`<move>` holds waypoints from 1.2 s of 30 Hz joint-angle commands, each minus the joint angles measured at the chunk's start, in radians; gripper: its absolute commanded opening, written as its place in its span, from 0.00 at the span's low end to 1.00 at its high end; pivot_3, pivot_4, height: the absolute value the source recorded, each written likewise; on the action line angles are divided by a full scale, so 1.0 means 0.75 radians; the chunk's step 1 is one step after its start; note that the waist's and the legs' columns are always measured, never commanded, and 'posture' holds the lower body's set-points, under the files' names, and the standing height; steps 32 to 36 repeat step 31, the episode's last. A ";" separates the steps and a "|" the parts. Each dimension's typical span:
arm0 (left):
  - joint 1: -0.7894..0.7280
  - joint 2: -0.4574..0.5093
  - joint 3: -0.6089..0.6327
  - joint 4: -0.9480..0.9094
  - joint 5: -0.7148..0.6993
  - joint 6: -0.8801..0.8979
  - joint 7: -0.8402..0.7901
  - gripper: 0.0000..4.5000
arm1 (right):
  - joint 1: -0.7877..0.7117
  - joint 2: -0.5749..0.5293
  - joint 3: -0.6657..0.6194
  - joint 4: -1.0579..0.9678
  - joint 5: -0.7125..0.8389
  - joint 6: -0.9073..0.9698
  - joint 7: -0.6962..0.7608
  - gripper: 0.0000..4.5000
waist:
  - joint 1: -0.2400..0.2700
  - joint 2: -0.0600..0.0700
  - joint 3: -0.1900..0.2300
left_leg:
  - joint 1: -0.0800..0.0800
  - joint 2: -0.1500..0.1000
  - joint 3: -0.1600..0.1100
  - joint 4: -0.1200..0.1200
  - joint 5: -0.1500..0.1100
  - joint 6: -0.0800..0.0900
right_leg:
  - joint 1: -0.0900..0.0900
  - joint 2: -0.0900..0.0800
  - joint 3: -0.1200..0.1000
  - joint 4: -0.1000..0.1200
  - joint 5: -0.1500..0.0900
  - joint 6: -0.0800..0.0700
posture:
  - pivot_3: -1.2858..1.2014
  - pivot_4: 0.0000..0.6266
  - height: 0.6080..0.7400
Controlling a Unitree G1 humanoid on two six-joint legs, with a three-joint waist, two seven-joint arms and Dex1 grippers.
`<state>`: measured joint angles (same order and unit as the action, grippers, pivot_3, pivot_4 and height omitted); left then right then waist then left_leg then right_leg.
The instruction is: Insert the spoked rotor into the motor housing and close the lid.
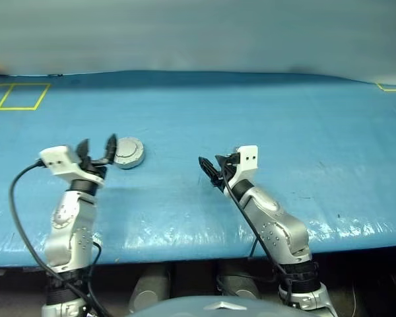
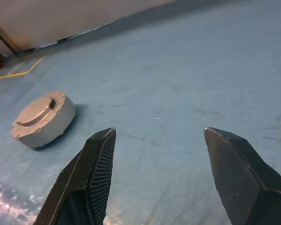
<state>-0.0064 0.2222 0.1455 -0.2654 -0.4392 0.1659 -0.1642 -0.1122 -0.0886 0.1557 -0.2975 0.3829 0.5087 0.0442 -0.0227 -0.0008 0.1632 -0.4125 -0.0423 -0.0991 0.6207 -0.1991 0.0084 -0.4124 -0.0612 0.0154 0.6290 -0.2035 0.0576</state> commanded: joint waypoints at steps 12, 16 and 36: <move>0.279 -0.199 -0.212 -0.075 0.529 -0.249 0.263 0.99 | 0.351 -0.005 0.009 -0.148 -0.597 -0.279 -0.301 0.70 | 0.013 0.000 0.000 | -0.002 0.001 0.001 0.003 -0.002 -0.001 | 0.000 -0.002 -0.001 0.000 -0.004 0.004 | 0.52 0.24 1.00; 0.295 -0.243 -0.211 -0.063 0.483 -0.253 0.236 0.99 | 0.375 0.026 0.029 -0.139 -0.650 -0.290 -0.298 0.70 | 0.013 -0.001 0.000 | -0.002 0.001 0.000 0.006 -0.005 -0.004 | 0.000 -0.003 -0.002 0.000 -0.004 0.004 | 0.52 0.24 1.00; 0.242 -0.275 -0.159 -0.014 0.474 -0.289 0.219 0.99 | 0.291 0.043 -0.010 -0.075 -0.709 -0.312 -0.245 0.70 | 0.014 -0.001 0.000 | -0.002 0.001 0.000 0.006 -0.003 0.000 | 0.001 -0.001 -0.003 0.000 -0.003 0.005 | 0.52 0.24 1.00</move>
